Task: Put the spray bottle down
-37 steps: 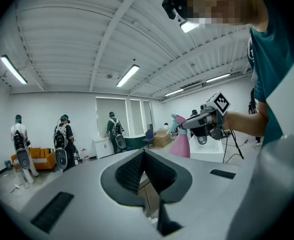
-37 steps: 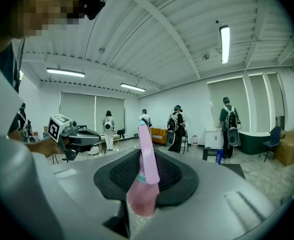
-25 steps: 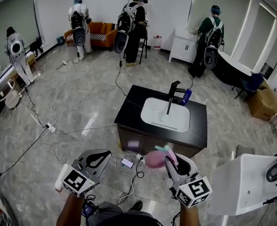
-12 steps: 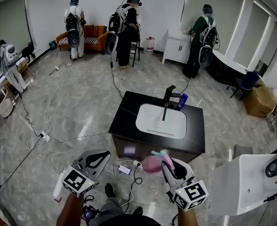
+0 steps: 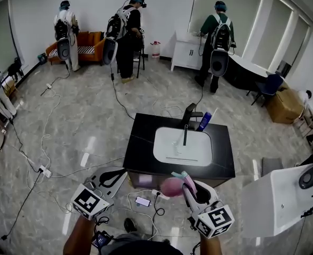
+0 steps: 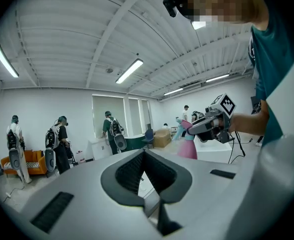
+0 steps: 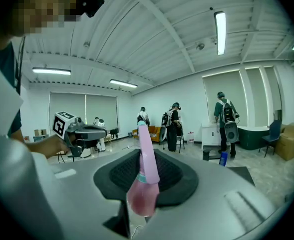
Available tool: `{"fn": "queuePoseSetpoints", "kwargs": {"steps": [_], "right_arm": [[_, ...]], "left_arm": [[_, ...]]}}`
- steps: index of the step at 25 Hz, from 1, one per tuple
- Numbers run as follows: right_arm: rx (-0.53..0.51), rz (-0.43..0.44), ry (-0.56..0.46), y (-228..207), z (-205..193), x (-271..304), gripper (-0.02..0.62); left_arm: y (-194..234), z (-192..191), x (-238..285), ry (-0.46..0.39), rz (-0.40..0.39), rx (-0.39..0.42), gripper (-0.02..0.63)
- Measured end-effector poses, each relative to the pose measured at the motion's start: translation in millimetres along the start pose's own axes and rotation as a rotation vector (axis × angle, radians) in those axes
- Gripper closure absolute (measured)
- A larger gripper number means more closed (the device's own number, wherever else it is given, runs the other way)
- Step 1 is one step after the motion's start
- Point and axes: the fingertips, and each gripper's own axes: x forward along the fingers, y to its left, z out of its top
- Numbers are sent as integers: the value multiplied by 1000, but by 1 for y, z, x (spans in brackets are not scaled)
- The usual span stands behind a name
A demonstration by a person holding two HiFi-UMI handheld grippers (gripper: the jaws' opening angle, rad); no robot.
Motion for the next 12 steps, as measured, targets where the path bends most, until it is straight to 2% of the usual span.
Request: {"fn": "queuePoseSetpoints", "kwargs": {"steps": [7, 12], "right_arm": [[-30, -53, -7, 12, 15, 67, 502], [-54, -48, 4, 16, 22, 108, 502]], "left_arm": [[69, -6, 0, -24, -61, 5, 604], [106, -22, -5, -15, -45, -3, 604]]}}
